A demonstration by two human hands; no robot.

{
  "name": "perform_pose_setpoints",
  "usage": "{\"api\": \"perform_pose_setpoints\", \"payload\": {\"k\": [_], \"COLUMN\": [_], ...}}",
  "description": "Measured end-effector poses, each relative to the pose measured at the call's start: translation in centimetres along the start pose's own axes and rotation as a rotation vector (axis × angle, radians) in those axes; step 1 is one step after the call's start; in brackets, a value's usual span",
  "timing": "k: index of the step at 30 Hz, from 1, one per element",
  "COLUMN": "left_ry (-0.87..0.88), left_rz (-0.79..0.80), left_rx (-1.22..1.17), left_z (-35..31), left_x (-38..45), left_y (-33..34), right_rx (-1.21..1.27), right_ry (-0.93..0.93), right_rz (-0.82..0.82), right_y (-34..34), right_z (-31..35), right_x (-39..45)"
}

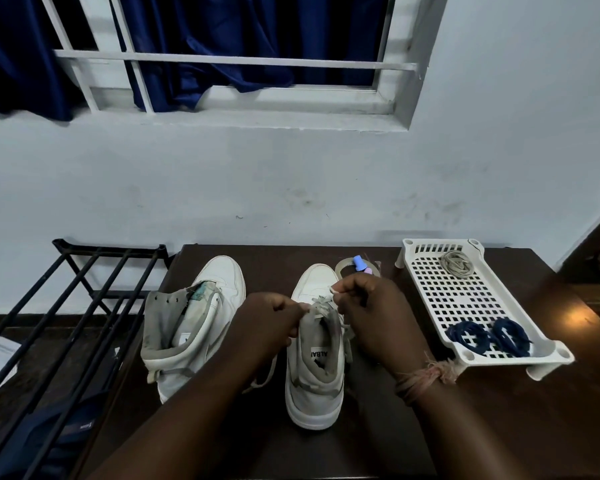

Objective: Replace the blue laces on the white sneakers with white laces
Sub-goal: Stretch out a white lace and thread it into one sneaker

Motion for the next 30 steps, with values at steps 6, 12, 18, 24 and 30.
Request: {"api": "perform_pose_setpoints", "payload": {"k": [6,12,18,24,30], "left_ry": [-0.179,-0.233,-0.21,-0.192,-0.14], "left_rz": [0.029,0.033,0.04,0.055,0.006], "left_rx": [-0.239,-0.343,-0.35,-0.333,-0.243], "left_z": [1.2,1.6,1.5,1.6,1.3], "left_x": [0.1,0.3,0.2,0.3,0.8], "left_y": [0.2,0.1,0.1,0.2,0.7], "right_rx": [-0.159,-0.323,-0.356,-0.324,-0.236], "right_ry": [-0.154,-0.153,-0.218,-0.196,-0.091], "right_rz": [0.006,0.008,-0.012,-0.018,-0.034], "right_y": [1.1,1.7,3.2,3.5,2.8], "right_z": [1.2,1.7,1.7,1.4,1.2], "right_x": [-0.4,-0.6,-0.7,-0.7,-0.9]}}
Point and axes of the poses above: each hand's wrist, its own x-axis towards the middle knuckle, its own y-axis out of the palm, z = x × y, the point moved 4 cm from there along x, towards the middle knuckle, and after that the axes turned 15 degrees about -x, right-handed, at the moved point
